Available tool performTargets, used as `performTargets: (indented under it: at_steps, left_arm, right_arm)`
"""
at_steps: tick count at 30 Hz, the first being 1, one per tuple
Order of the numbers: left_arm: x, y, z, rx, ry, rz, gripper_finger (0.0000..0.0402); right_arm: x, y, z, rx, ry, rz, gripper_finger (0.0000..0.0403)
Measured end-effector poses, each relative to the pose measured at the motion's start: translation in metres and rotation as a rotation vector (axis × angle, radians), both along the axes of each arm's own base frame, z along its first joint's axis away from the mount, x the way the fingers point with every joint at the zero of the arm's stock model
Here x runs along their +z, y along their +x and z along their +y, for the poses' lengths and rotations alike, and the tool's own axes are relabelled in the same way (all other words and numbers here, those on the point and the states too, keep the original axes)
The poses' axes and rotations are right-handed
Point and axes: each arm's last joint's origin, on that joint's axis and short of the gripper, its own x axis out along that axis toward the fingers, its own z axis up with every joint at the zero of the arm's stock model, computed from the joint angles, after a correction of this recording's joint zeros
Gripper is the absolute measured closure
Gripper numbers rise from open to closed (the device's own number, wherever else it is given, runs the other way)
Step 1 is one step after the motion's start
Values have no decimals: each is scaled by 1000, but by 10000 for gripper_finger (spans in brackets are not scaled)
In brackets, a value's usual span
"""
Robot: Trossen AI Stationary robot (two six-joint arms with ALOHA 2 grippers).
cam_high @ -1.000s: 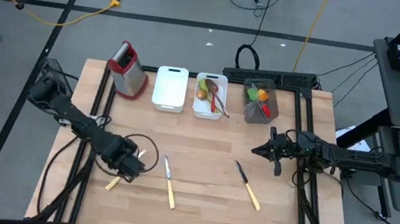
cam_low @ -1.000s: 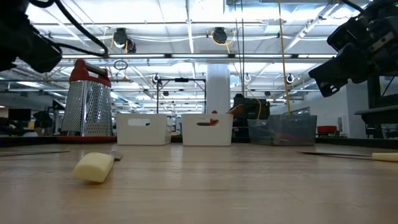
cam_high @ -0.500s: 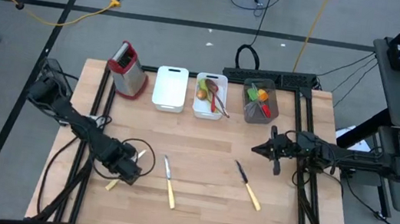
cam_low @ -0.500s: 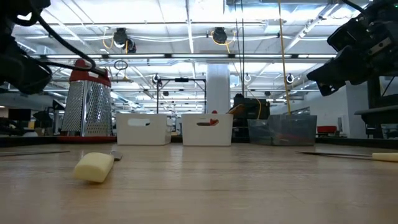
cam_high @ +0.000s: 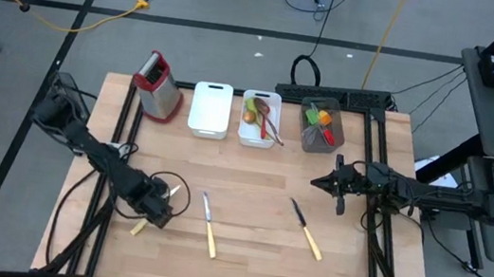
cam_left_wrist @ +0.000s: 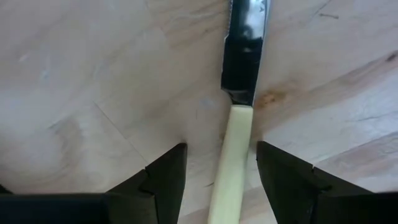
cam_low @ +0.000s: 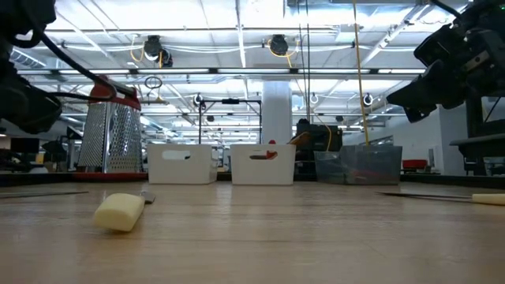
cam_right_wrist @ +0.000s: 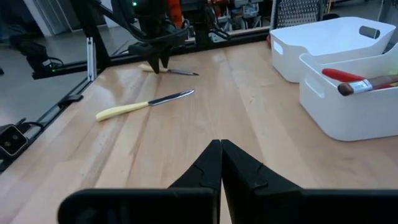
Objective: Pick & Place Kitchen Items
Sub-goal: Put the yellow table knife into the left white bin
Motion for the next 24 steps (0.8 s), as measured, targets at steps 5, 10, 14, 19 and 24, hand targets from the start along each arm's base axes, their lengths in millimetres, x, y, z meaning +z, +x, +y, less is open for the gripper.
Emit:
performTargets:
  at_steps: [5, 10, 14, 19, 24]
  left_arm:
    - [-4, -1, 1, 13, 6, -22, 222]
    - [-6, -4, 3, 13, 34, -11, 298]
    - [-6, -4, 4, 13, 60, -23, 363]
    - [-6, -4, 5, 39, 76, -19, 375]
    - [-5, -4, 5, 38, 76, -24, 375]
  right_arm:
    - [0, 0, 0, -4, 15, 0, 403]
    - [1, 0, 0, -6, 14, -5, 403]
    - [1, 0, -1, -32, 9, -7, 403]
    - [1, 0, -3, -96, -4, -6, 403]
    - [1, 0, -3, -106, -6, -6, 403]
